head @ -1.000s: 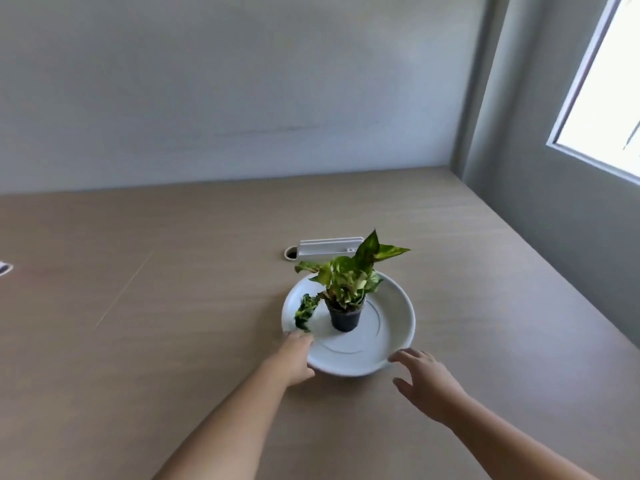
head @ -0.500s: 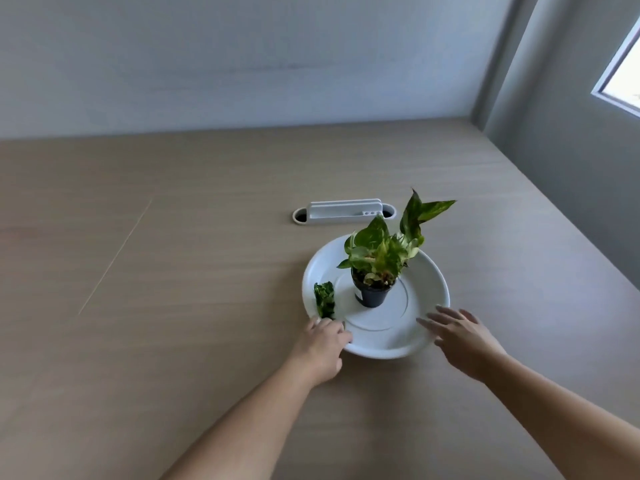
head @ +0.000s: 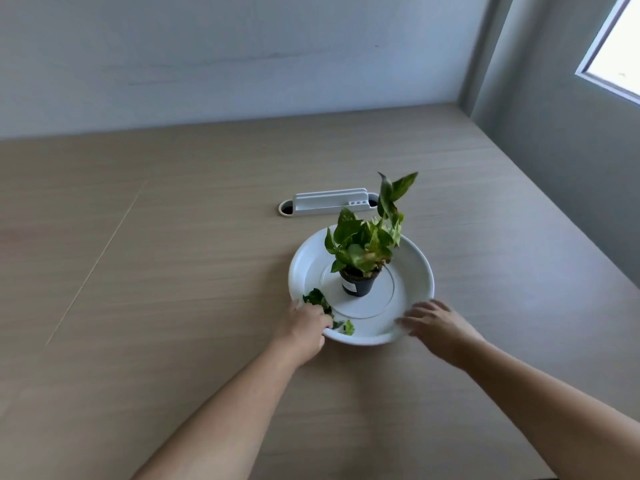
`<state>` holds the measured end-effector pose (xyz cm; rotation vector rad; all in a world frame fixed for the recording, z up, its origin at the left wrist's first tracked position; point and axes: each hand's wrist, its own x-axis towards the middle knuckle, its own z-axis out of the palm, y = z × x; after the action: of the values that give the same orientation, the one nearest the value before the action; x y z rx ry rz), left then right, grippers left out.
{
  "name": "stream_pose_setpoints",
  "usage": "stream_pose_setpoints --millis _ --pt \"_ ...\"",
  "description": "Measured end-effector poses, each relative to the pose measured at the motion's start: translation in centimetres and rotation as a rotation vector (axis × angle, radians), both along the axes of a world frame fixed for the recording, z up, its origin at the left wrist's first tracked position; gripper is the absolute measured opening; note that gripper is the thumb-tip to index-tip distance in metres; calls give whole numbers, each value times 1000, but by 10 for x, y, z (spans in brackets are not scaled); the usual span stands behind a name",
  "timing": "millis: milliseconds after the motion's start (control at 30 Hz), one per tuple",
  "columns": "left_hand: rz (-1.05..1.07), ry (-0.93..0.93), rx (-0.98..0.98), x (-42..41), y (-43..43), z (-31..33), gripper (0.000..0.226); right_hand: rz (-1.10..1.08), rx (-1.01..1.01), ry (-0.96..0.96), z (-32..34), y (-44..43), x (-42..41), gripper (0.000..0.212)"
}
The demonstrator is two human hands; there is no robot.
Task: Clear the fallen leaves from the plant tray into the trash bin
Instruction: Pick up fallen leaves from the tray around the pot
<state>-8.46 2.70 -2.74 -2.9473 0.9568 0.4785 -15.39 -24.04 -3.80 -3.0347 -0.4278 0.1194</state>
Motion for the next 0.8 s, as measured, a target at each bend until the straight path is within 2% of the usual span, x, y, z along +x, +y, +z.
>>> stream_pose_setpoints --millis 100,167,233,333,400,500,600,667,800 --pt "-69 -11 -31 -4 -6 -1 55 -242 -130 189 11 -1 1 70" --pt "-61 -5 0 9 -1 11 64 -231 -117 265 19 22 2 84" --pt "-27 5 25 23 6 24 60 -145 -17 259 19 50 -3 78" --pt "-1 20 29 32 12 28 39 -81 115 239 13 79 -9 58" --pt "22 22 9 29 13 21 27 -98 178 236 11 77 -6 49" --pt "8 -3 -57 20 12 10 24 -80 175 313 15 48 6 43" --pt "-41 -44 -139 5 3 2 26 -40 62 277 15 17 15 42" --pt "-35 -54 -151 -1 -4 -1 27 -58 55 218 15 10 16 44" --pt "78 95 -185 6 -9 3 31 -179 148 288 21 20 23 60"
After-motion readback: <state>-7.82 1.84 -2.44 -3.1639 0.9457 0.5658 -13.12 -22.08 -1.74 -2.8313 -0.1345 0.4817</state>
